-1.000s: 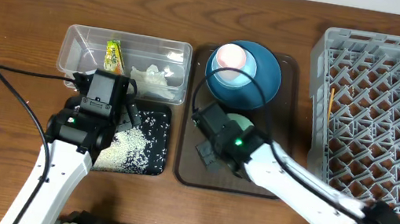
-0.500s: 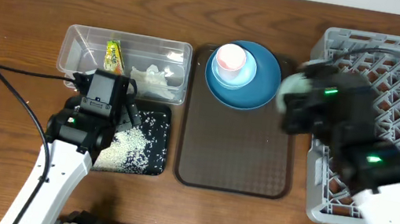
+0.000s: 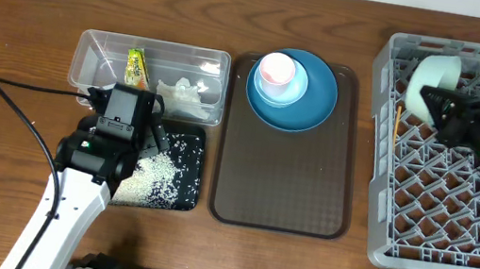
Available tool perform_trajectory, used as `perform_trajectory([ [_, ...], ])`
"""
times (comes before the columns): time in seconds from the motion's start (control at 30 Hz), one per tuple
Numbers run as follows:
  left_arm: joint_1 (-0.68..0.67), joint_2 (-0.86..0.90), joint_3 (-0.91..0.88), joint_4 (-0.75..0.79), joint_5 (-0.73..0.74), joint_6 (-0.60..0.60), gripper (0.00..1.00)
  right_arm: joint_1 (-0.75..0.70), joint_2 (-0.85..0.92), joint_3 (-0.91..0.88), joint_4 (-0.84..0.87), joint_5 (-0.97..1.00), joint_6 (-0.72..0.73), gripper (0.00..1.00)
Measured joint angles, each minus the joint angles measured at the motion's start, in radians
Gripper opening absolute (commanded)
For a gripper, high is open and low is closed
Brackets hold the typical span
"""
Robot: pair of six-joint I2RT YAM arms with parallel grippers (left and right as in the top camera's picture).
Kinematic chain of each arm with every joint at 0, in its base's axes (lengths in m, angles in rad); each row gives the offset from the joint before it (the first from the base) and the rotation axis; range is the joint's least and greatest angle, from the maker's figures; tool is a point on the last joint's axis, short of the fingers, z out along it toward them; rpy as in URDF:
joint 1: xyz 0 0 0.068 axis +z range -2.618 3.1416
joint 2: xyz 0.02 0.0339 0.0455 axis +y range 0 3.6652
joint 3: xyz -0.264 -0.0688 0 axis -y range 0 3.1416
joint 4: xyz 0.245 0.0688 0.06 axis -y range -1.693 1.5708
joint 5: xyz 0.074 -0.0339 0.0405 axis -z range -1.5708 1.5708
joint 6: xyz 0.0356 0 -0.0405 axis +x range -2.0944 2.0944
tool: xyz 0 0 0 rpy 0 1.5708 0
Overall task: Sort waste into correct bins and load items into the dishwasher rack
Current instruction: 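Lift the green bowl and carry it right into the dish rack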
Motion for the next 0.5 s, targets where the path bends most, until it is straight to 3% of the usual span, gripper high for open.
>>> perform_trajectory([
  [0.27, 0.0, 0.0, 0.0, 0.0, 0.0, 0.0, 0.98, -0.026, 0.182, 0.0, 0.195, -0.2, -0.008, 0.01],
  [0.5, 0.0, 0.0, 0.0, 0.001, 0.0, 0.0, 0.98, -0.026, 0.332, 0.0, 0.488, -0.255, 0.074, 0.01],
])
